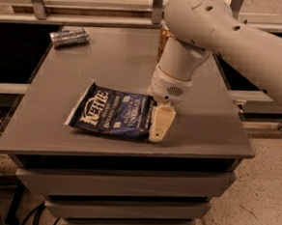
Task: Move blue chip bag near redbull can
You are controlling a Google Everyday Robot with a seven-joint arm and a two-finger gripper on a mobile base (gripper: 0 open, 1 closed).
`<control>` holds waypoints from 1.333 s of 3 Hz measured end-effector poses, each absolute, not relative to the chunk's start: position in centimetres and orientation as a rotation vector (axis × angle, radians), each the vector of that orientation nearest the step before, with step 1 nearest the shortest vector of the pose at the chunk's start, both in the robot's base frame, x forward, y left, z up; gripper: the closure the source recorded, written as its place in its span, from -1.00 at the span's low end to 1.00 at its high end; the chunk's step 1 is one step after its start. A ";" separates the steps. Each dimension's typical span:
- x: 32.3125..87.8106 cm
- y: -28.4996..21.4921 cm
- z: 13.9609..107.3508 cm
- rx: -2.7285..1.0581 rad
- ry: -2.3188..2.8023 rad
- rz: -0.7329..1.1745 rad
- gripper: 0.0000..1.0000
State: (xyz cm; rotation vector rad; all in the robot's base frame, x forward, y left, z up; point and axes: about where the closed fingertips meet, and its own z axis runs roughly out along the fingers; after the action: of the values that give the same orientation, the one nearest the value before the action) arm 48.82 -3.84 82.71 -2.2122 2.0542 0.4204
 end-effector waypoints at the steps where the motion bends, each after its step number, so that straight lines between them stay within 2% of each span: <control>1: 48.8 -3.8 83.4 -2.212 2.055 0.420 0.28; 2: 48.8 -3.9 84.0 -2.212 2.055 0.420 0.76; 3: 48.8 -3.9 84.4 -2.212 2.055 0.420 1.00; 4: 48.8 -4.0 83.3 -2.205 2.087 0.412 1.00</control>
Offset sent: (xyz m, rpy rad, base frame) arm -0.0024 -0.0080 -0.0229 -0.0383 0.0608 -0.0363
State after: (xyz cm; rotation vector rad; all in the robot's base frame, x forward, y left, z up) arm 48.78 -3.97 83.34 -2.2051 2.0871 0.4118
